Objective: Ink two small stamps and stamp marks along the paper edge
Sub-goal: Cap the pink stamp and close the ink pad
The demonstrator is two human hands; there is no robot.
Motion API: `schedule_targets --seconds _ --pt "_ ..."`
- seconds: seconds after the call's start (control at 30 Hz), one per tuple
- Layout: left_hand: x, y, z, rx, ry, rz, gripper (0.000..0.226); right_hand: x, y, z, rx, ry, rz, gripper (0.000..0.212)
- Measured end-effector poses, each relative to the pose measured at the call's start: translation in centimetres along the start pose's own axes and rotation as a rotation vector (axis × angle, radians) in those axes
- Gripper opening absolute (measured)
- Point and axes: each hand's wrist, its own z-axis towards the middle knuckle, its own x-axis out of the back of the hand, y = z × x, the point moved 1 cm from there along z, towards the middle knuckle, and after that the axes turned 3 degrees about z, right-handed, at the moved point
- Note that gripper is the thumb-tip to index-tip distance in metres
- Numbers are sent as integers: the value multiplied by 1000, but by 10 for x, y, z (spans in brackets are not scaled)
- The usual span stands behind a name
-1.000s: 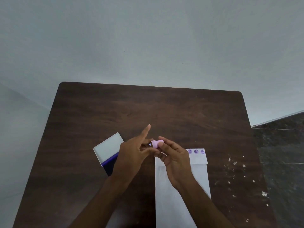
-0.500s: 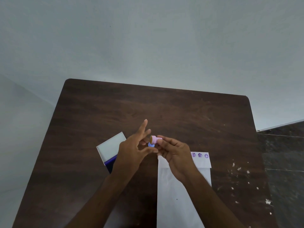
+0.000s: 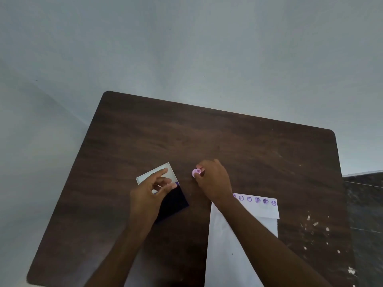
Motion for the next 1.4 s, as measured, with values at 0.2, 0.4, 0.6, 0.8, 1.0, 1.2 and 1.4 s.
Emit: schedule_targets --seconds 0.2,0.4,0.6,0.8,1.0,1.2,1.4 --pt "7 -25 -1 83 98 -49 43 -12 -6 -4 137 9 -177 17" --pt "11 -48 -1 214 230 -117 27 -3 -15 -11 31 58 31 30" --pt "10 -67 3 415 274 -251 21 -10 -50 -12 26 5 226 18" --pt "13 -76 -1 478 308 -269 33 -37 -67 -1 -87 -269 139 22" --pt "11 -71 -2 493 252 -367 38 -38 -72 7 -166 -332 153 23" --pt "17 -67 -9 466 222 -437 41 -24 -70 -1 -109 -331 209 31" --pt "24 -70 -27 367 218 -419 40 -3 -54 -21 -63 -313 208 21"
